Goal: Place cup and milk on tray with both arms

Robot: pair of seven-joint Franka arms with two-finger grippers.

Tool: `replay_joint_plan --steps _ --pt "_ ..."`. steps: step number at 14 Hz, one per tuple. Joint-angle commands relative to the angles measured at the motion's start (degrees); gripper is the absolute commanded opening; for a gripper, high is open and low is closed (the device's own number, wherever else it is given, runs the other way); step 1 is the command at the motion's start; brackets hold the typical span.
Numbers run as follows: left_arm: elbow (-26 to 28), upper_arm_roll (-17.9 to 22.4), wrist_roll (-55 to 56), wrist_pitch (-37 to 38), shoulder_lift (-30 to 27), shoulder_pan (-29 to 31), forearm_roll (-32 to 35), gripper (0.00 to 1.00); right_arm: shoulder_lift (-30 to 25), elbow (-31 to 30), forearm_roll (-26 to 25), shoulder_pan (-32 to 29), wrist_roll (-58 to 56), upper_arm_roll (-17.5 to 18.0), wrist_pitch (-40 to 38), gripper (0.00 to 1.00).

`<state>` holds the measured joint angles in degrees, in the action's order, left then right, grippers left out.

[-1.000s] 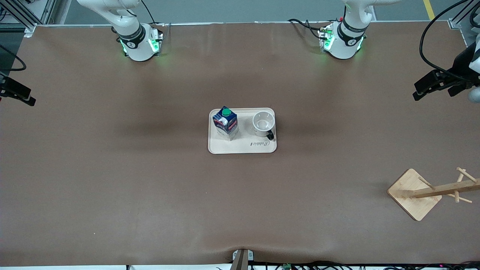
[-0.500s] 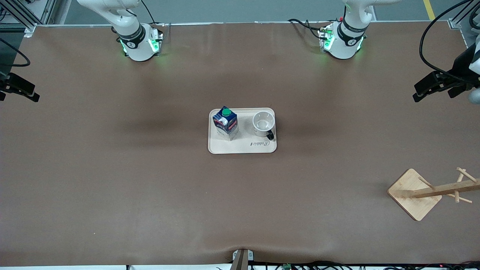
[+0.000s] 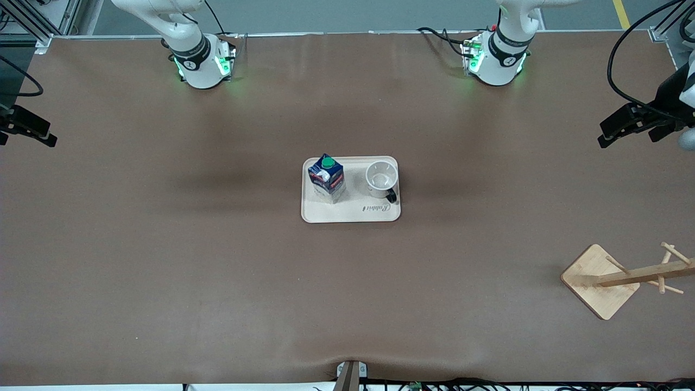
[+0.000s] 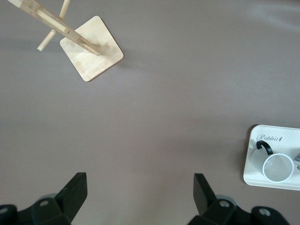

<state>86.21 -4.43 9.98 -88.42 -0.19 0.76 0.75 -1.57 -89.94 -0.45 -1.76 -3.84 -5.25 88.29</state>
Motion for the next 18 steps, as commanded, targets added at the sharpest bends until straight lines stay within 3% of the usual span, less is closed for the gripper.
replay_joint_plan --steps 1,18 --pt "-0.5 -0.2 -0.9 -0.3 -0.1 0.4 0.7 1.0 -1.3 -1.3 1.0 -1.1 -0.5 0.5 -0.1 1.0" --pt "-2.3 0.1 -0.9 0.2 0.0 0.4 0.6 1.0 -1.2 -0.9 1.2 -2.2 -0.5 0.4 -1.0 1.0"
